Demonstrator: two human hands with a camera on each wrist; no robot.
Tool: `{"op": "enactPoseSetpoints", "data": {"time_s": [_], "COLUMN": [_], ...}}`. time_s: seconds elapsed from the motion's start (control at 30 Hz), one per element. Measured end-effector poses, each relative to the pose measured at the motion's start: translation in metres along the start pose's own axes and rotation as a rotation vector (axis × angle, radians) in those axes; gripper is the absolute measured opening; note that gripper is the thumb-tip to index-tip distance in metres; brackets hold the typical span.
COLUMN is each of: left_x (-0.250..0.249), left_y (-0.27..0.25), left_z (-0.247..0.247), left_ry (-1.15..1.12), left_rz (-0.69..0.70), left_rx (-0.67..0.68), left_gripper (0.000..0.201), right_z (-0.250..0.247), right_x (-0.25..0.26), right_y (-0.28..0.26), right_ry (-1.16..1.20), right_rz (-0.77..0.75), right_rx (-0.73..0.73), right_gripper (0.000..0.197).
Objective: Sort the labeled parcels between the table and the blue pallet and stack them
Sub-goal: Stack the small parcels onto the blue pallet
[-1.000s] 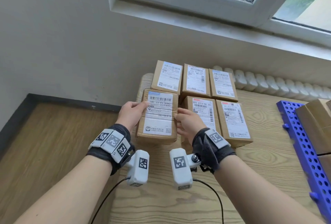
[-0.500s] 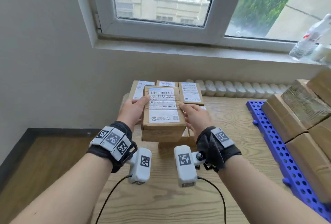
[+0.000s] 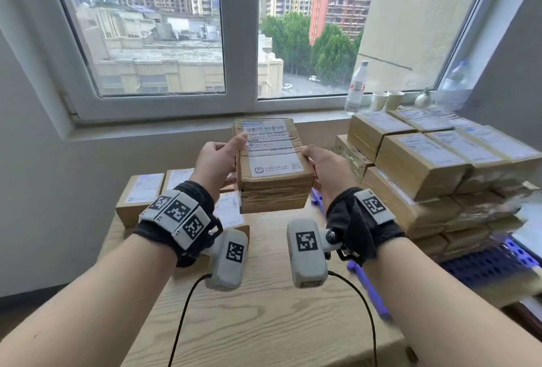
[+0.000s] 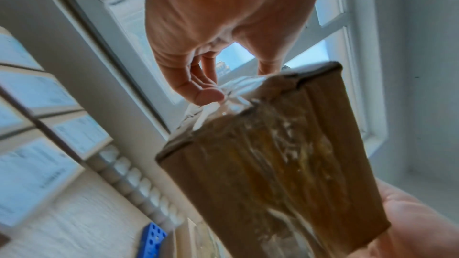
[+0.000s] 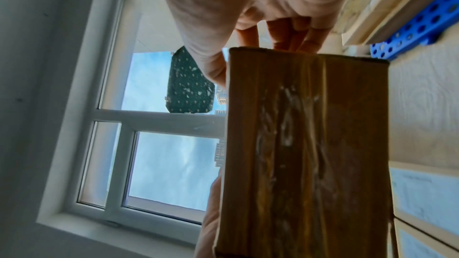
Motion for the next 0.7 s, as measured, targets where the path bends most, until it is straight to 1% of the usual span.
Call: {"op": "enactPoseSetpoints", "data": {"time_s": [0.13,0.2,0.27,0.33,0.4,0.47,0.53,0.63,0.7], "left_x": [-0.014,-0.019,-0.025,-0.034,-0.043,-0.048,-0.051,-0.06,-0.066], "left_y": [-0.02,-0.03,-0.04,-0.047,-0.053,-0.053,-0.048,-0.033,-0.023], "left_z": [0.053,0.083,0.112,0.139,0.162,0.181,0.198,0.225,0.247], "left_ry": [0.003,-0.004,-0.025,-0.015,-0.002,-0.007,-0.018,-0.018,-0.006], "left_rz": [0.039,0.044,0.049,0.059,0.081,0.082,0.08,0.104,0.122], "left_rx": [0.029,0.064,0.111,0.137,0.152,0.167,0.177,0.187,0.194], "left_gripper": [0.072,0.073,0.063,0.059,0.053,0.046,0.044,0.054,0.056], "right_z": [-0.057,-0.086,-0.112,-0.137,-0.158,-0.173,-0.187,-0.209,-0.226], "right_x": [0.022,0.03,0.039,0.052,0.063,0.071,0.077,0.082,0.084], "right_y": [-0.01,-0.011,-0.013,-0.013,-0.007,0.001,0.009,0.023,0.04], "right_ry": [0.015,-0.012,-0.001,0.021,0.015,0.02,0.004,0.008,-0.002], "right_rz": [-0.033,-0.054,-0.064,-0.081,-0.105,-0.122,-0.132,-0.142,-0.143], "right_rx": [-0.042,-0.073,-0.088,-0.127,-0.159,-0.165,-0.17,-0.19,-0.21], "right_gripper": [0.014,0.02,0.021,0.019,0.021,0.029,0.029,0.023,0.026]}}
Point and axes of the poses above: each hand's wrist, its own y-axis towards the middle knuckle, its own z-axis out of the palm, x = y × z, the point moved 7 cm from there along y, towards the middle knuckle, and after that the axes turned 6 degrees about -z, right-handed, at the moved point
